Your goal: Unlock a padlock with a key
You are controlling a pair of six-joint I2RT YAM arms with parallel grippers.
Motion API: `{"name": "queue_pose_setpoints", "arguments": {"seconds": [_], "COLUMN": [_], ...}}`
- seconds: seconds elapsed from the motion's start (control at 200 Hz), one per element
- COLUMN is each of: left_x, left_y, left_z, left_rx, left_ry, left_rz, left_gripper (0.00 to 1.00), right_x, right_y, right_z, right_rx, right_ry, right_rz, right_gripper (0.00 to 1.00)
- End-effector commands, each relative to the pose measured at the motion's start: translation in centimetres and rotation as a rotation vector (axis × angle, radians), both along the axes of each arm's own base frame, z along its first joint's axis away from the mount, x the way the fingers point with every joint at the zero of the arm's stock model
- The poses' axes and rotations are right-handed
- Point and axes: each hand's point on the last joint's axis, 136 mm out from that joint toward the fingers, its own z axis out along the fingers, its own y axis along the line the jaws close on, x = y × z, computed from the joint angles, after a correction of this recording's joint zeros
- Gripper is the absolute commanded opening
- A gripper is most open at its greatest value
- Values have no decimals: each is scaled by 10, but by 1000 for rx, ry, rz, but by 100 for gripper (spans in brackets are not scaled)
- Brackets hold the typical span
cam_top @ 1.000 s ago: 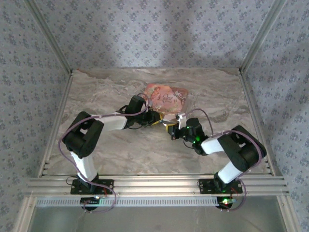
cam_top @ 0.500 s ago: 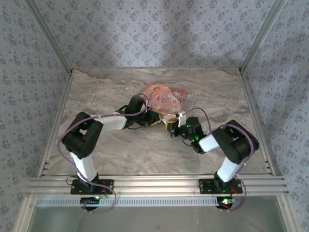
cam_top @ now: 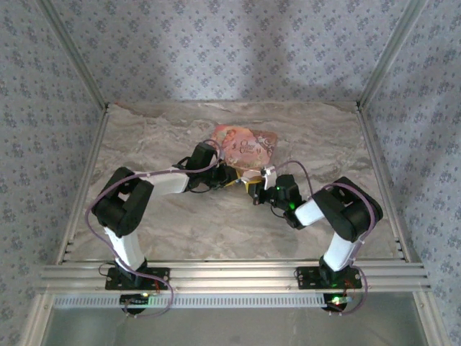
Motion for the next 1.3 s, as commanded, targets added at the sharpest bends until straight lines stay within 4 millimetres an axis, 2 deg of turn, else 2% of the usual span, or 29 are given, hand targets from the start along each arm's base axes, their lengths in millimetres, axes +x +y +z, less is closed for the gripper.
{"name": "queue_pose_setpoints", "arguments": {"seconds": [0.0, 0.17, 0.345, 0.545, 0.859, 1.294], "left_x": [-8, -6, -7, -8, -9, -10], "left_y": [-18, -18, -19, -21, -23, -25], "left_z": [40, 39, 40, 39, 39, 40], "left_rx": [-106, -108, -110, -111, -110, -116], "left_ry": [15, 25, 29, 32, 35, 44], "left_rz": [-27, -9, -8, -11, -17, -15], "left_gripper": [11, 11, 11, 10, 10, 10], "right_x": [-9, -14, -19, -15, -10, -8], "right_y": [-2, -7, 0, 10, 20, 22], "right_z": [-13, -16, -16, -8, -6, -16], "right_rx": [-63, -93, -90, -71, -52, -90], "right_ry": [15, 10, 6, -11, -13, 0], "right_rz": [2, -9, 15, 37, 56, 49], "right_gripper": [0, 0, 0, 0, 0, 0]}}
